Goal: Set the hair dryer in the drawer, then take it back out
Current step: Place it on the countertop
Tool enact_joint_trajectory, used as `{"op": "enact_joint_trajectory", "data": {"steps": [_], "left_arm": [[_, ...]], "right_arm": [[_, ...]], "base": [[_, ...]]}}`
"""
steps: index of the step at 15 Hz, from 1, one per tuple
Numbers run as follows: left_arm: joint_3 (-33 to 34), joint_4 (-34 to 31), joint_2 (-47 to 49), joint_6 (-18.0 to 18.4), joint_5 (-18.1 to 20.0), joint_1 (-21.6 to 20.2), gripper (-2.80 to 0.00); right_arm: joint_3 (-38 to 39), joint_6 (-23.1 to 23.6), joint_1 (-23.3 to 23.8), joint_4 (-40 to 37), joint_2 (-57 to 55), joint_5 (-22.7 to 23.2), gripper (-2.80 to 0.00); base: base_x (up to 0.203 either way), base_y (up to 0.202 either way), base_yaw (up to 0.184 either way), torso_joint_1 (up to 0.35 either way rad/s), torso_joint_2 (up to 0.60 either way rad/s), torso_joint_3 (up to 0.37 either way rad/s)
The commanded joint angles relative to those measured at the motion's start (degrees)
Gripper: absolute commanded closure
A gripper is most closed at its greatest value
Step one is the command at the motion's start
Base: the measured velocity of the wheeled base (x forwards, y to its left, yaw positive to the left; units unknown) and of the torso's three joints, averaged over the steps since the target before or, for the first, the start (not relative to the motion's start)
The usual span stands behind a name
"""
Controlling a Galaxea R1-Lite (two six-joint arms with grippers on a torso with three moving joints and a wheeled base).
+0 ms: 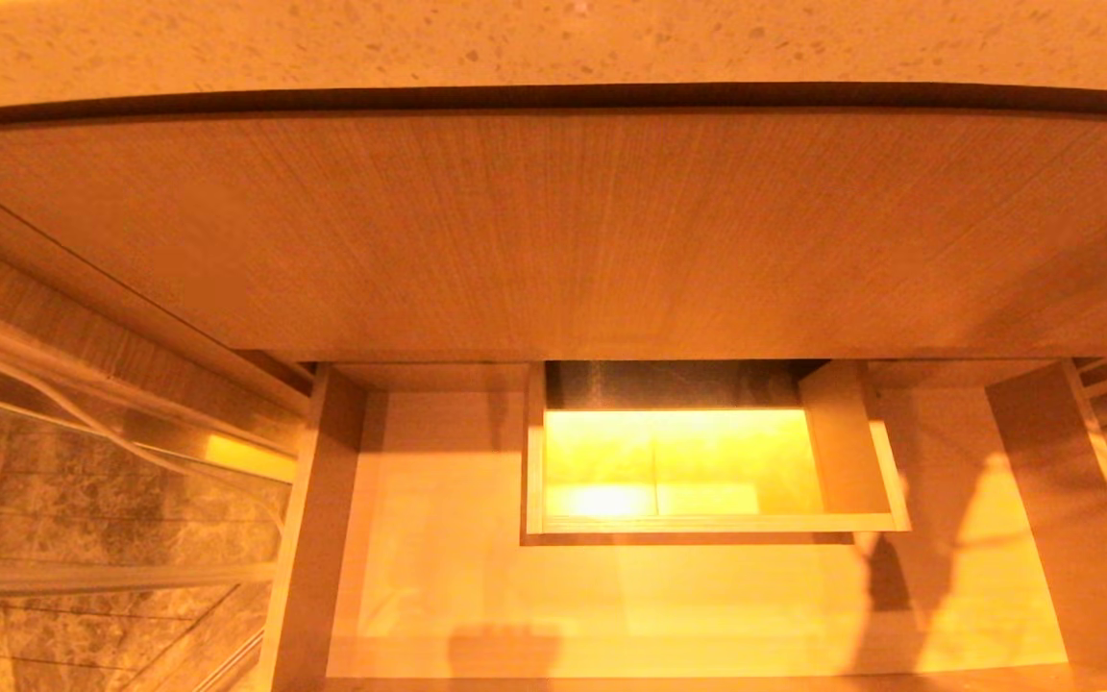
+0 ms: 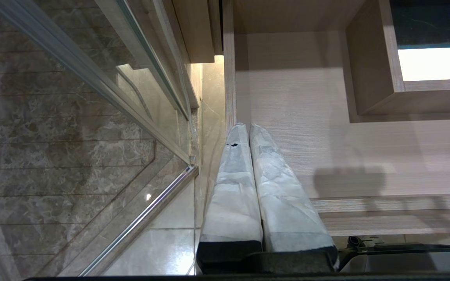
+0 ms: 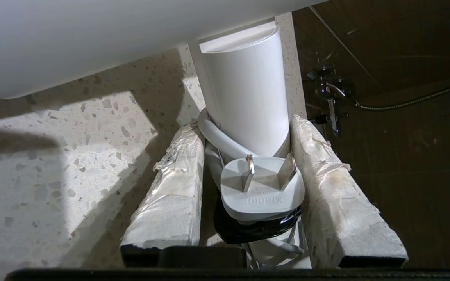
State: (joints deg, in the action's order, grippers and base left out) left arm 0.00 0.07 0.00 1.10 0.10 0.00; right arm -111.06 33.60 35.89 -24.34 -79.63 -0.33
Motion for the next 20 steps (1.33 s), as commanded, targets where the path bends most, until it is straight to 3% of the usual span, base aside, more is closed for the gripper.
{"op": "enact_joint_trajectory", "data": {"steps": [1, 20], "left_arm": [[0.1, 0.0, 0.0, 0.0, 0.0, 0.0, 0.0], [0.1, 0.0, 0.0, 0.0, 0.0, 0.0, 0.0]], "right_arm": [[0.0, 0.2, 0.1, 0.7, -0.1, 0.1, 0.0], [0.0, -2.7, -0.9, 4.1, 0.5, 3.1, 0.0]], "base": [[0.0, 0.0, 0.0, 0.0, 0.0, 0.0], [0.0, 0.0, 0.0, 0.0, 0.0, 0.0]]}}
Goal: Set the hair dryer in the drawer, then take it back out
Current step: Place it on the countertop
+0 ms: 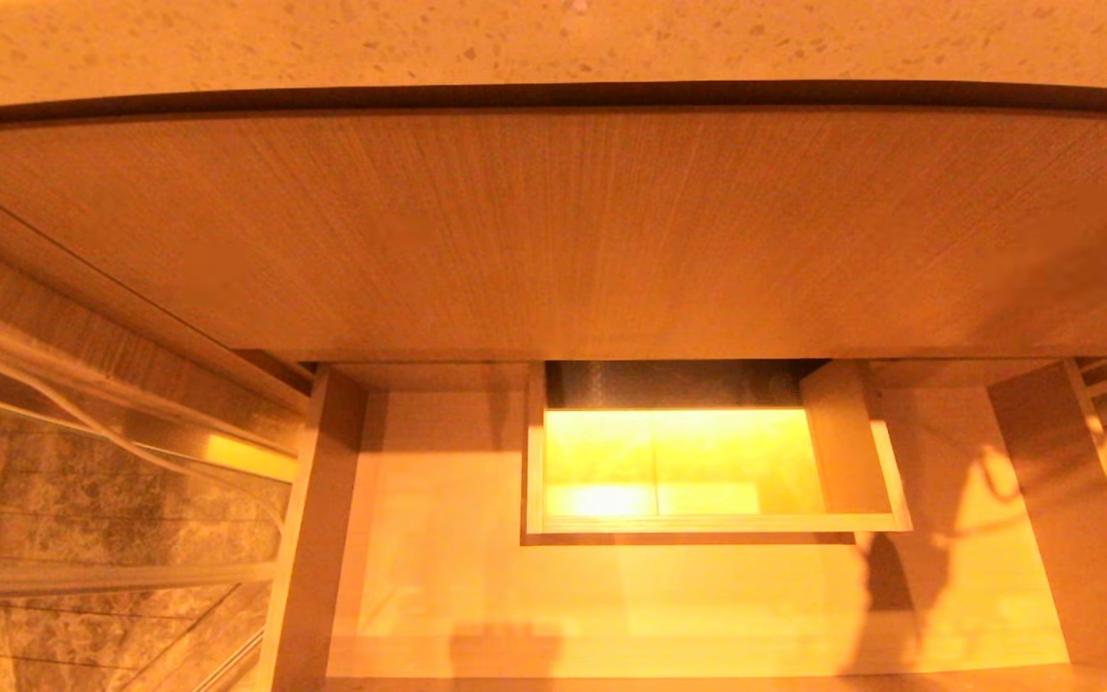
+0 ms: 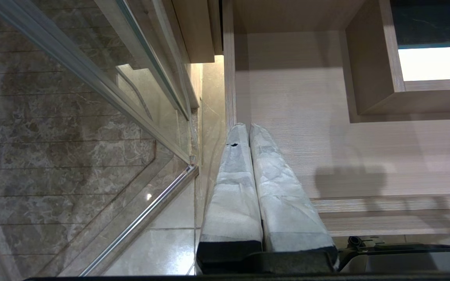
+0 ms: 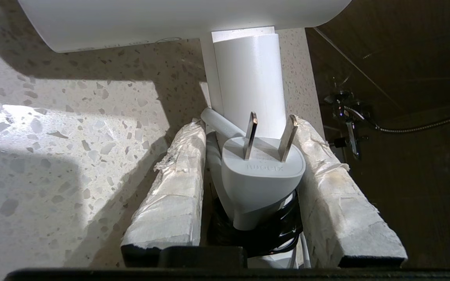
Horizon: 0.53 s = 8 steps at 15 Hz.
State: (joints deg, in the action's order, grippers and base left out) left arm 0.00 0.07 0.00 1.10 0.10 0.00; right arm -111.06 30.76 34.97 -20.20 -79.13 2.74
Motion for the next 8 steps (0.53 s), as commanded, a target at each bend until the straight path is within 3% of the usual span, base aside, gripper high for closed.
{"op": "enact_joint_trajectory", "data": {"steps": [1, 8], "left_arm": [[0.1, 0.0, 0.0, 0.0, 0.0, 0.0, 0.0], [0.1, 0.0, 0.0, 0.0, 0.0, 0.0, 0.0]], "right_arm": [[0.1, 0.4, 0.0, -0.2, 0.1, 0.1, 0.0], [0.0, 0.5, -0.3, 0.2, 0.3, 0.5, 0.0]], "base": [[0.0, 0.0, 0.0, 0.0, 0.0, 0.0], [0.0, 0.0, 0.0, 0.0, 0.0, 0.0]]}}
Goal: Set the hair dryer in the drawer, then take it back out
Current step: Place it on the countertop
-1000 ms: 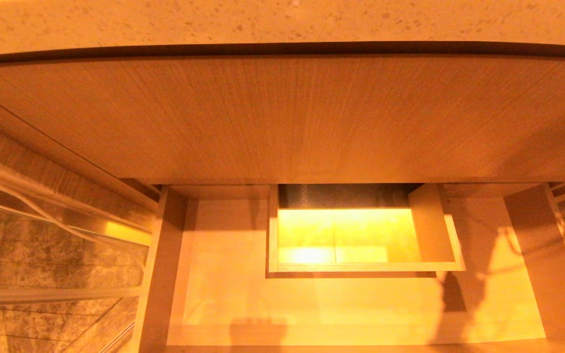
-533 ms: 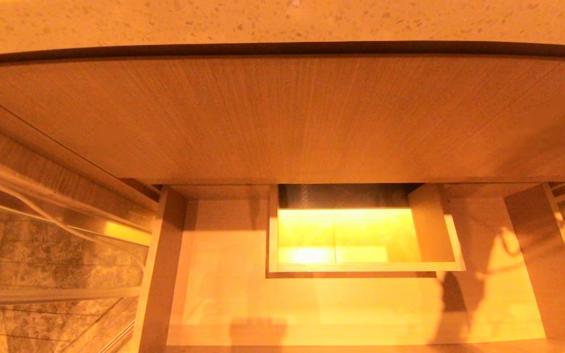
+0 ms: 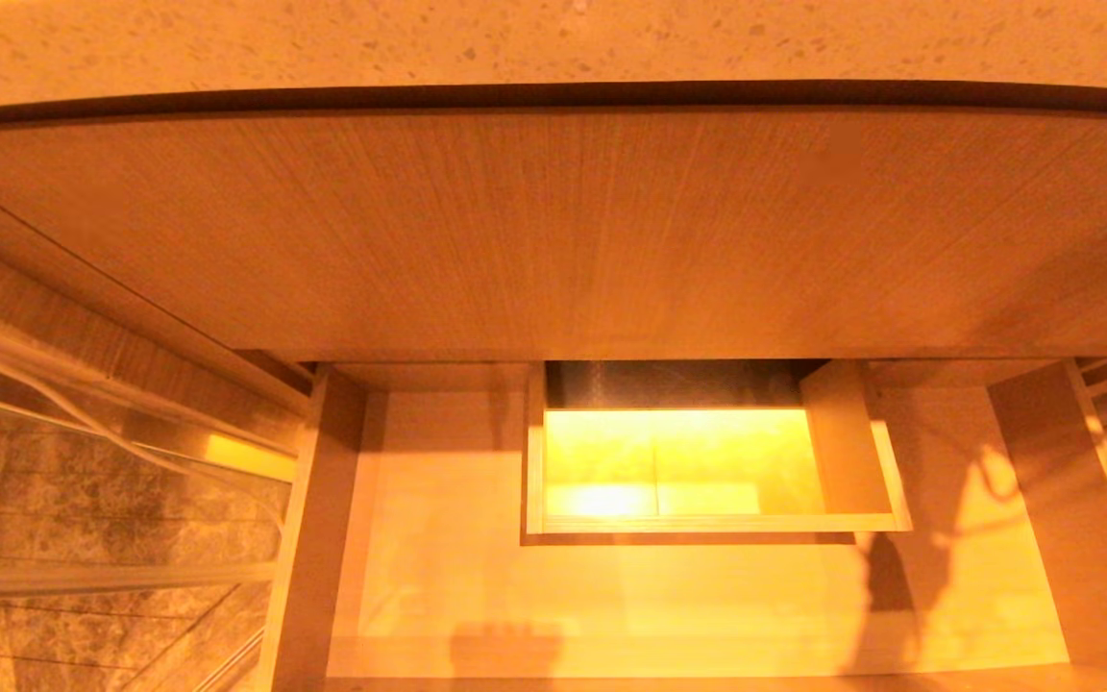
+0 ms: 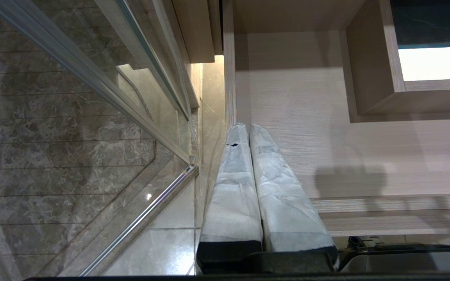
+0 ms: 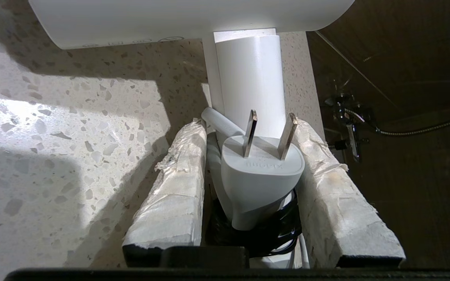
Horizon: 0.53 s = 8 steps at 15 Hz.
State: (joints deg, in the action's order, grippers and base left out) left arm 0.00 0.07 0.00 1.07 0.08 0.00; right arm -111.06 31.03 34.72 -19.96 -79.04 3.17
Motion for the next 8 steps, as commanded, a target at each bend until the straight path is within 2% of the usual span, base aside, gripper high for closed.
{"op": "enact_joint_trajectory", "data": {"steps": [1, 3, 4, 8], "left_arm": [[0.1, 0.0, 0.0, 0.1, 0.0, 0.0, 0.0], [0.1, 0.0, 0.0, 0.1, 0.0, 0.0, 0.0], [0.1, 0.0, 0.0, 0.1, 0.0, 0.0, 0.0], [0.1, 0.0, 0.0, 0.0, 0.0, 0.0, 0.0]], "right_arm": [[0.0, 0.3, -0.1, -0.1, 0.2, 0.1, 0.0], [0.0, 0.5, -0.1, 0.0, 0.3, 0.8, 0.0], [0.0, 0.8, -0.1, 0.0, 0.3, 1.3, -2.8], [0.0, 0.7, -1.2, 0.8, 0.2, 1.2, -2.8]], "base": [[0.0, 0.0, 0.0, 0.0, 0.0, 0.0], [0.0, 0.0, 0.0, 0.0, 0.0, 0.0], [0.0, 0.0, 0.0, 0.0, 0.0, 0.0], [0.0, 0.0, 0.0, 0.0, 0.0, 0.0]]}}
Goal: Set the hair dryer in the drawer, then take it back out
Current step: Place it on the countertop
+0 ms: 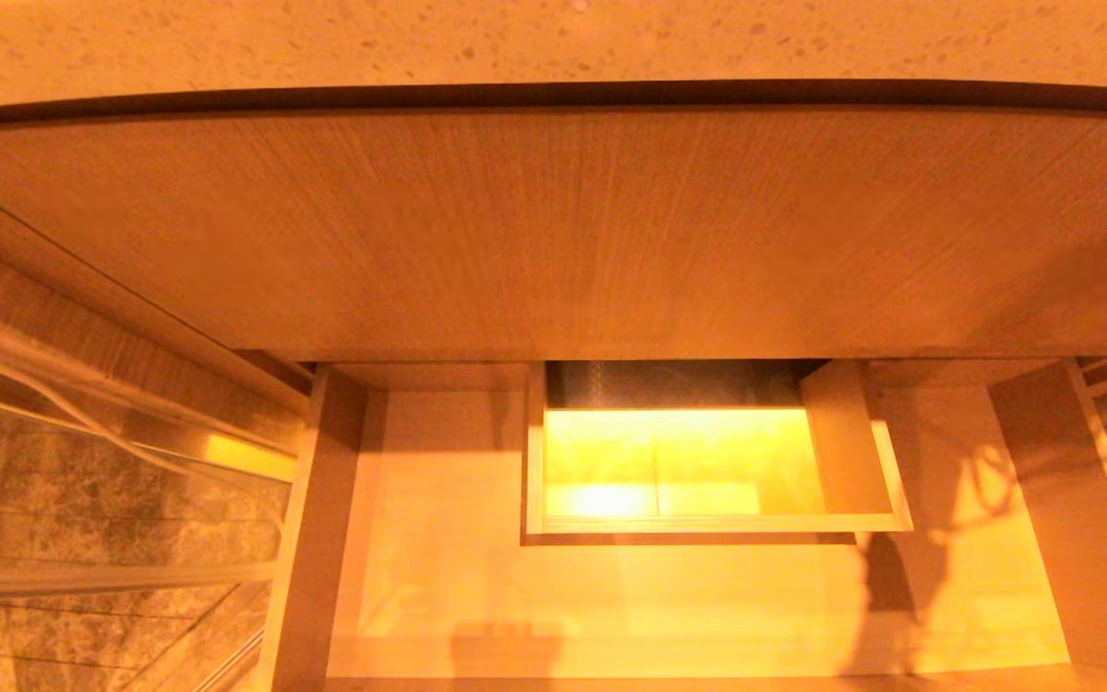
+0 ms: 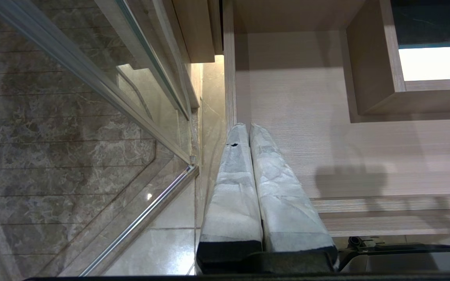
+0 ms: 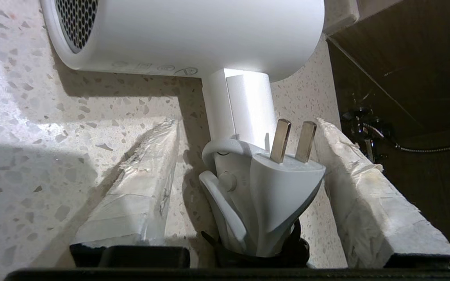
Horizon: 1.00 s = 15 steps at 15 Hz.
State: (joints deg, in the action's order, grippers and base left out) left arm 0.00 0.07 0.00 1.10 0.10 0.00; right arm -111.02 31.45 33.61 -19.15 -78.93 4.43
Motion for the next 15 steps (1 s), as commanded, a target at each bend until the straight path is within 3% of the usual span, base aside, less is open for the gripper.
{"op": "enact_joint_trajectory", "data": {"steps": [1, 3, 8, 9, 15], "left_arm": [[0.1, 0.0, 0.0, 0.0, 0.0, 0.0, 0.0], [0.1, 0.0, 0.0, 0.0, 0.0, 0.0, 0.0], [0.1, 0.0, 0.0, 0.0, 0.0, 0.0, 0.0], [0.1, 0.0, 0.0, 0.0, 0.0, 0.0, 0.0], [0.1, 0.0, 0.0, 0.0, 0.0, 0.0, 0.0]], "right_arm": [[-0.1, 0.1, -0.1, 1.3, 0.2, 0.0, -2.8], [-0.1, 0.0, -0.2, 4.7, 0.8, -0.1, -2.8], [1.2, 0.1, -0.2, 4.4, 7.7, 0.1, -2.8], [2.1, 0.1, -0.2, 4.0, 9.3, 0.1, 0.0], [7.2, 0.1, -0.1, -16.0, 20.1, 3.9, 0.0]], "base": [[0.0, 0.0, 0.0, 0.0, 0.0, 0.0], [0.0, 0.0, 0.0, 0.0, 0.0, 0.0], [0.0, 0.0, 0.0, 0.0, 0.0, 0.0], [0.0, 0.0, 0.0, 0.0, 0.0, 0.0], [0.0, 0.0, 0.0, 0.0, 0.0, 0.0]]}}
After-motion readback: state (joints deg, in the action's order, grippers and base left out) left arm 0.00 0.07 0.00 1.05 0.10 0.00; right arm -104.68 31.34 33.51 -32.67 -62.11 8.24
